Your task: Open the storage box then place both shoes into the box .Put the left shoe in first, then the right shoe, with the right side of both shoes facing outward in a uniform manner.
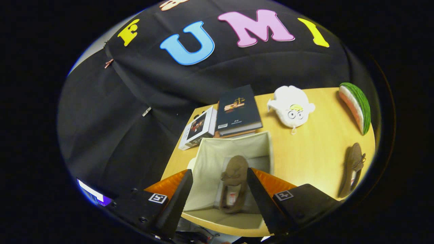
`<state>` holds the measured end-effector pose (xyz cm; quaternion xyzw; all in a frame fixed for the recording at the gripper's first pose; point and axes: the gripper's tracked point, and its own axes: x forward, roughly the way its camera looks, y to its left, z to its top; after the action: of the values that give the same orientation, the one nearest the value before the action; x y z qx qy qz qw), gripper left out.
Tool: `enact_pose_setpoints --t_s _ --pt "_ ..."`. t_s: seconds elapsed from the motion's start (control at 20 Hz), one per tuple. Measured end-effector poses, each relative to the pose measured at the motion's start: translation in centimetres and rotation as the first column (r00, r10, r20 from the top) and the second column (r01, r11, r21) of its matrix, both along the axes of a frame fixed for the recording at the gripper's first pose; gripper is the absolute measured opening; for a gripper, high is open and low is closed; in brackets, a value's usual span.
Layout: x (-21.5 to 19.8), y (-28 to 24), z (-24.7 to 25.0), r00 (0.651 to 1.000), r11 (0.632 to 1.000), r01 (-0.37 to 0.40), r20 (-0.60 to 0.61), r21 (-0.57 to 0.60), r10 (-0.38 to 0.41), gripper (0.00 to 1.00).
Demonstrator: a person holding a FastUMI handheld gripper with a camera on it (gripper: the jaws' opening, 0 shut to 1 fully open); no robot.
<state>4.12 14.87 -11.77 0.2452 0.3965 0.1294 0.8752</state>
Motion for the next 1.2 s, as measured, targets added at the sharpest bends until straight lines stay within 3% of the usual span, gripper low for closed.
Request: enact_pose_setpoints --t_s 0.2,0.55,0.85,1.2 --pt "-1.4 -11.1 -0.8 0.998 0.99 0.061 0.03 -0.124 -0.057 0.98" --pt "-5.4 -25.8 -5.6 0.996 0.958 0.08 -0.02 -0.275 -0.089 0.99" --pt "-9.0 -32.0 -12.0 0.994 0.946 -0.003 -0.107 -0.323 -0.033 0.99" --pt "-11.8 -34.2 -19.8 0.972 0.917 -0.144 -0.226 -0.371 0.062 0.99"
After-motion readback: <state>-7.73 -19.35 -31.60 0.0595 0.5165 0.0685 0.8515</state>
